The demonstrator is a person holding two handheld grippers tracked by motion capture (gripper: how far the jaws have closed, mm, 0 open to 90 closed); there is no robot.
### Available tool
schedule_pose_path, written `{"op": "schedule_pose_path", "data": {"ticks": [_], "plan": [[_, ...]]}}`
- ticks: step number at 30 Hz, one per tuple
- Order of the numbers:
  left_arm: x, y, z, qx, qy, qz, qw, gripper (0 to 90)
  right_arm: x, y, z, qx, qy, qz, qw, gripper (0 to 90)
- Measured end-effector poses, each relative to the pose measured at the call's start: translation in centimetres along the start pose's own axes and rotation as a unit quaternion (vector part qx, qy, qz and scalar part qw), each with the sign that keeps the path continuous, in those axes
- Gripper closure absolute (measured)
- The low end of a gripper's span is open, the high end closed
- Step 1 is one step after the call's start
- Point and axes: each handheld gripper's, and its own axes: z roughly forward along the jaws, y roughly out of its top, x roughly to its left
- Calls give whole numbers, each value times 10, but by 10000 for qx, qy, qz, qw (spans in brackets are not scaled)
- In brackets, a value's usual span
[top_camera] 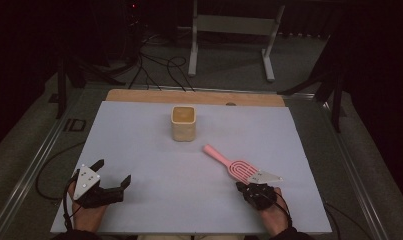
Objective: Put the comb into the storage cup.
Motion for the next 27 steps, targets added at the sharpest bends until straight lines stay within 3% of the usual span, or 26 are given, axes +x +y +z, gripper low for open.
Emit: {"op": "schedule_pose_path", "data": {"ticks": [5, 14, 22, 27], "plan": [[-1, 0, 1, 31, -9, 21, 10000, 3, -19, 1, 0, -24, -124, 325, 9994, 898], [-1, -1, 2, 48, 12, 13, 10000, 4, -53, 15, 9, 95, -431, 652, 9969, 898], [-1, -1, 2, 35, 18, -19, 10000, 4, -66, 39, 27, 265, -527, 665, 9960, 898], [-1, -1, 2, 32, 14, -10, 10000, 5, -68, 56, 43, 391, -527, 502, 9966, 899]]}}
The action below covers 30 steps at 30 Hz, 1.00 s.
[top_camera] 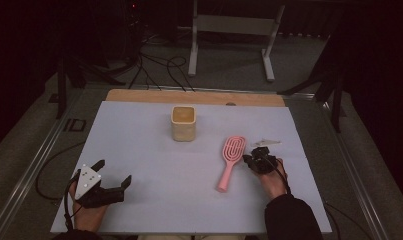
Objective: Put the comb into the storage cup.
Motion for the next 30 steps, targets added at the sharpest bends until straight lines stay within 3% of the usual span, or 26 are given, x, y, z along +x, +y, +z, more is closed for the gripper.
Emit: {"op": "schedule_pose_path", "data": {"ticks": [8, 18, 25, 27, 28, 29, 30], "plan": [[0, 0, 0, -3, 0, -2, 10000, 5, 2, 12, 14, 175, -30, -72, 9998, 898], [0, 0, 0, 11, -10, 21, 10000, 5, -2, 11, 9, 56, -12, 18, 10000, 887], [0, -1, 0, 3, -12, 13, 10000, 5, -2, 11, -6, -411, 165, 77, 9990, 637], [0, -1, 0, 2, -7, 10, 10000, 5, -1, 11, -9, -514, 185, 68, 9985, 609], [0, -1, 0, -6, -10, 6, 10000, 5, -1, 9, -22, -804, 241, 32, 9965, 497], [0, -1, 0, -6, -10, 6, 10000, 5, -1, 9, -22, -804, 241, 32, 9965, 497], [0, -1, 0, -2, -8, 13, 10000, 5, -1, 7, -29, -973, 318, 42, 9947, 424]]}}
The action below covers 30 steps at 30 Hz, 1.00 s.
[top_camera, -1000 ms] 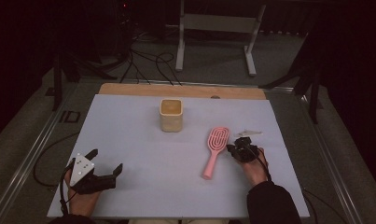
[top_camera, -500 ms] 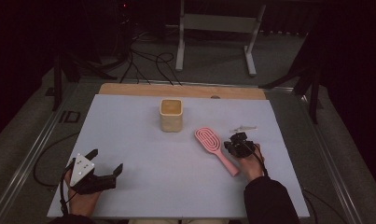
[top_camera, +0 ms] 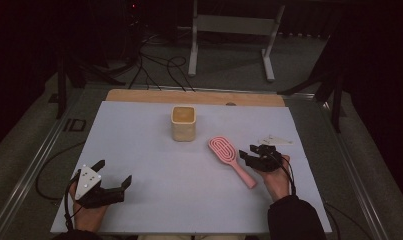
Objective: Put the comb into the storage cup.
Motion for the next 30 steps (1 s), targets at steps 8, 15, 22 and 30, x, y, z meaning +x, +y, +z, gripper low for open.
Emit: {"op": "schedule_pose_path", "data": {"ticks": [8, 15, 22, 30], "plan": [[2, 1, -2, -58, 23, -38, 10000, 5, 7, -9, -29, -541, -36, -138, 9984, 133], [3, 2, -4, -108, 43, -83, 9999, 5, 6, -29, -45, -761, 51, -136, 9970, 99], [3, 3, -5, -153, 43, -89, 9998, 5, 2, -52, -63, -1084, -13, -28, 9941, 91], [1, 2, -5, -230, -17, -50, 9997, 4, 6, -66, -78, -1501, -119, -82, 9886, 96]]}}
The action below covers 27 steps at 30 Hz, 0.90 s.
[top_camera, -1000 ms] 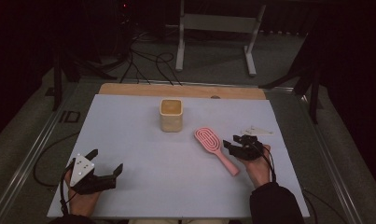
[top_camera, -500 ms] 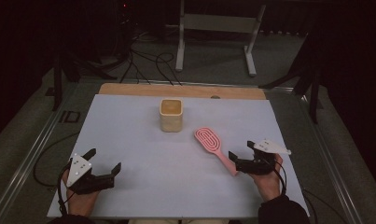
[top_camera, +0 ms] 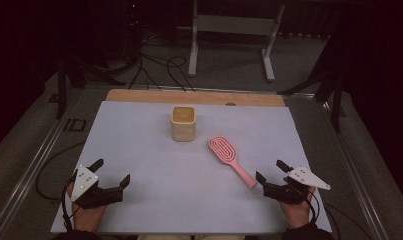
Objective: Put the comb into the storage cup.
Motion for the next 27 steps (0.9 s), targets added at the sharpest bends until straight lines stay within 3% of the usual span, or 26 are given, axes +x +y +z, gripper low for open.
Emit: {"op": "schedule_pose_path", "data": {"ticks": [14, 27], "plan": [[-2, -2, 1, -45, -84, -5, 10000, 4, -2, -6, 0, 147, 15, -106, 9998, 84], [-3, -3, 4, 7, -115, 41, 9999, 4, -2, -4, 1, 202, 66, 20, 9998, 86]]}}
